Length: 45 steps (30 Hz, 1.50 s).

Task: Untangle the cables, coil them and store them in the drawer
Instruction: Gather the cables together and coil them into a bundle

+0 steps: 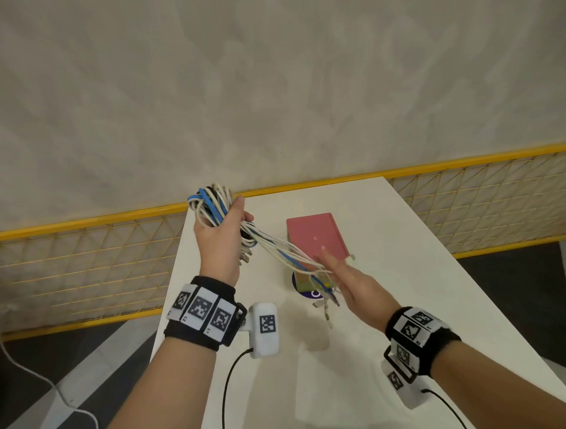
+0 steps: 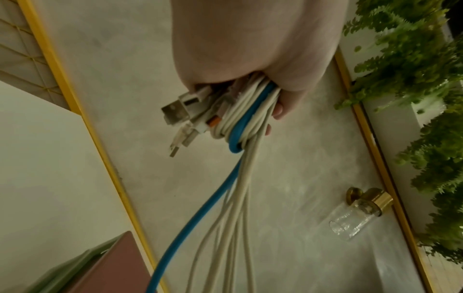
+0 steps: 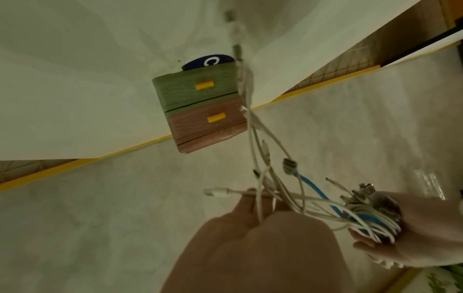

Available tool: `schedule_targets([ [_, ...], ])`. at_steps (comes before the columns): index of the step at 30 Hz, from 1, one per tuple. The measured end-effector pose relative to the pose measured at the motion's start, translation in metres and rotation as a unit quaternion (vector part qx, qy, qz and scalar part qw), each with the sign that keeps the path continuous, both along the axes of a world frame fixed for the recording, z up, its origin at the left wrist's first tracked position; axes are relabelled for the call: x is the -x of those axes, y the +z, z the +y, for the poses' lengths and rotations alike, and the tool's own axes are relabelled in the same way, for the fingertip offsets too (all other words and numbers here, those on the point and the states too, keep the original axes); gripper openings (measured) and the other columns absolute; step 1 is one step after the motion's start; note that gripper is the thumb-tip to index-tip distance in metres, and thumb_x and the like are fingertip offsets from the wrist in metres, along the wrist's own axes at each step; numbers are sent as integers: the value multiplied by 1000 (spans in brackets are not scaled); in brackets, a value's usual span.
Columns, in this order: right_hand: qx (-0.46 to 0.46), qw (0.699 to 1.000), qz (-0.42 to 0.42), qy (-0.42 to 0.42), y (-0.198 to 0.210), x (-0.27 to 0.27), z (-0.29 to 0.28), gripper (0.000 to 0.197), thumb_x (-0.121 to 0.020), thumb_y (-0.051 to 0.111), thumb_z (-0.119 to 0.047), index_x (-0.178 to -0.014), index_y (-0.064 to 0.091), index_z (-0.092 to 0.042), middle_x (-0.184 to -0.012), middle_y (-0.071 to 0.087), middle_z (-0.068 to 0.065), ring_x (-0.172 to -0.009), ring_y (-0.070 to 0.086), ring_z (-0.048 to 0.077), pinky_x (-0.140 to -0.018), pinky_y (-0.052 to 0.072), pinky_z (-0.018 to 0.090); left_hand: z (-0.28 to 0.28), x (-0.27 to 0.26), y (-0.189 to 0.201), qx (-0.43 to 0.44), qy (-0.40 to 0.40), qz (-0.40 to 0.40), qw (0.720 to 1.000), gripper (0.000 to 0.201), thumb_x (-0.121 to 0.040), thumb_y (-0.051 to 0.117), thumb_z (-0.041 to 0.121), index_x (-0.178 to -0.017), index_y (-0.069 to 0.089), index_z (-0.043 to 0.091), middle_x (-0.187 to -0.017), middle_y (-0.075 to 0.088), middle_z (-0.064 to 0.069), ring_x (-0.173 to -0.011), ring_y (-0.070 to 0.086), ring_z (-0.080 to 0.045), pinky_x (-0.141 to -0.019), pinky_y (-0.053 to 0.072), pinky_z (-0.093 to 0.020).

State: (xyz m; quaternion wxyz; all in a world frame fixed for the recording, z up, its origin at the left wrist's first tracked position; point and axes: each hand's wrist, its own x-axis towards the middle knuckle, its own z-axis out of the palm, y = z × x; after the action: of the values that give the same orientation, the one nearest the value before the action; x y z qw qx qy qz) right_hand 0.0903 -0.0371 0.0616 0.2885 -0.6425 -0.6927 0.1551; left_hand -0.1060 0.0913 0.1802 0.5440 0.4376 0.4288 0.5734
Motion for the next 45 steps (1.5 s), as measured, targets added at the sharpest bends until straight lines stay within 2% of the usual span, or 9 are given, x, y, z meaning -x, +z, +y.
schedule_targets([
  [6,-104,985,-141,3,-33,-42,-13,64,-82,49,16,-134,50,-21,-142,50,-1,-133,45,17,-113,26,22,20,23,9,-19,85,-44,995,19,-88,68,19,-100,53,20,-76,63,-2,-66,64,-12,-54,52,-28],
  [11,209,953,-78,-203,-26,-38,-10,18,-98,34,-20,-98,51,-17,-97,65,7,-89,62,29,-75,46,33,16,19,8,-26,76,-24,996,20,-88,68,20,-99,51,22,-70,65,3,-63,63,-10,-53,51,-27],
  [15,169,966,41,-192,-2,-22,2,55,-97,41,-25,-149,23,-19,-144,44,-1,-130,45,24,-106,37,35,8,10,3,-28,35,41,998,16,-88,69,25,-93,54,25,-69,66,3,-63,61,-13,-57,50,-31],
  [21,56,977,206,12,52,49,41,107,-72,77,-44,-149,3,-38,-153,31,-11,-136,40,8,-112,34,30,-18,-22,-6,-35,-66,98,992,17,-84,73,32,-89,61,21,-69,68,1,-62,61,-18,-53,51,-32],
  [25,67,969,237,3,54,64,54,11,-95,52,-13,-95,54,-24,-76,62,-1,-58,64,5,-69,57,42,-25,-24,2,-39,-145,42,988,13,-86,73,19,-85,59,18,-58,60,-1,-59,62,-21,-67,54,-42],
  [28,99,982,160,6,52,50,56,25,-93,58,-22,-68,55,-23,-57,52,2,-44,45,2,-50,41,23,-21,-11,0,-50,-212,40,975,15,-89,69,15,-87,55,10,-47,50,4,-47,53,-18,-70,50,-45],
  [32,156,985,72,-24,48,22,60,4,-76,71,-31,-78,68,-30,-73,69,-7,-68,62,12,-64,50,30,-13,7,-11,-38,-308,94,946,24,-82,76,24,-71,57,14,-46,42,3,-44,48,-18,-72,49,-42],
  [39,99,990,-81,-60,47,21,72,49,-73,67,-13,-118,48,-21,-73,61,0,-66,59,22,-53,46,31,-29,-4,-30,7,-331,271,904,26,-77,80,30,-73,59,17,-53,54,1,-47,51,-15,-54,46,-24],
  [45,154,983,31,93,61,17,68,82,-77,75,-16,-140,22,-19,-110,67,8,-93,66,21,-82,56,35,-36,-16,-57,4,-317,243,917,27,-70,86,15,-89,68,20,-73,72,11,-65,66,1,-59,48,-12],
])
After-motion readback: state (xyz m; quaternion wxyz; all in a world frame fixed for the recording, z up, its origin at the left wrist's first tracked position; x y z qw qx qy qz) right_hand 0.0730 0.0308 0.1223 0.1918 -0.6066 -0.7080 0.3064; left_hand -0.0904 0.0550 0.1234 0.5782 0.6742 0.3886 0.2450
